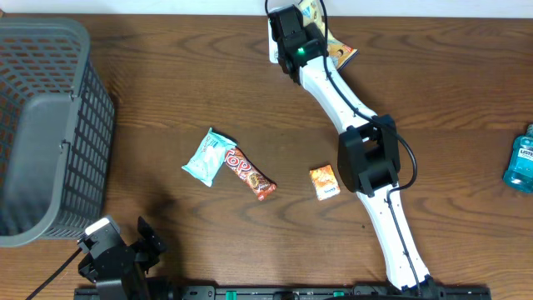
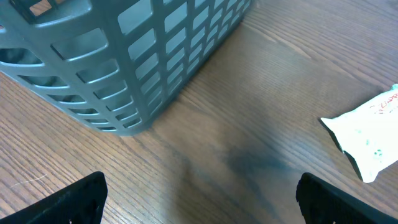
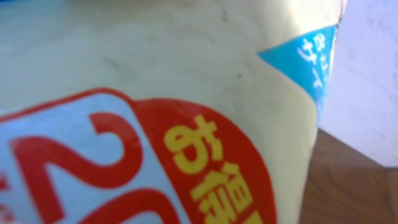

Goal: Scan the item barcode
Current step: 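Hold the yellow snack bag up in front of the scanner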

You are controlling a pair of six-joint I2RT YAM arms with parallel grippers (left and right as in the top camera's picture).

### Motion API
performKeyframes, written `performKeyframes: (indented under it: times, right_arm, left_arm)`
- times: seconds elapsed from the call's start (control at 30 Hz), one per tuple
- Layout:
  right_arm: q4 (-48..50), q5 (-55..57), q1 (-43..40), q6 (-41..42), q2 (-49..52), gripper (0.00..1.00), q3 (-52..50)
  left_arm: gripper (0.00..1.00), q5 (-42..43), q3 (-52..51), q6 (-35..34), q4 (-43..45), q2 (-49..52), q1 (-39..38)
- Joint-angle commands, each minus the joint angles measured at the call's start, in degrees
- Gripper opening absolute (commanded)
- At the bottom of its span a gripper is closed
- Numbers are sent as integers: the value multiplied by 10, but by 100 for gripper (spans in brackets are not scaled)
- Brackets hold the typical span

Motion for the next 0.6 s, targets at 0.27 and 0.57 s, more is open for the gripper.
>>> performKeyframes:
  times: [0.27, 0.57]
  right_arm:
    - [-315, 40, -31, 177, -48, 1, 156]
    - [-457, 33, -176, 362, -58, 1, 133]
  left_arm:
    - [97, -5, 6, -5, 0, -1, 1]
    - [97, -5, 6, -5, 0, -1, 1]
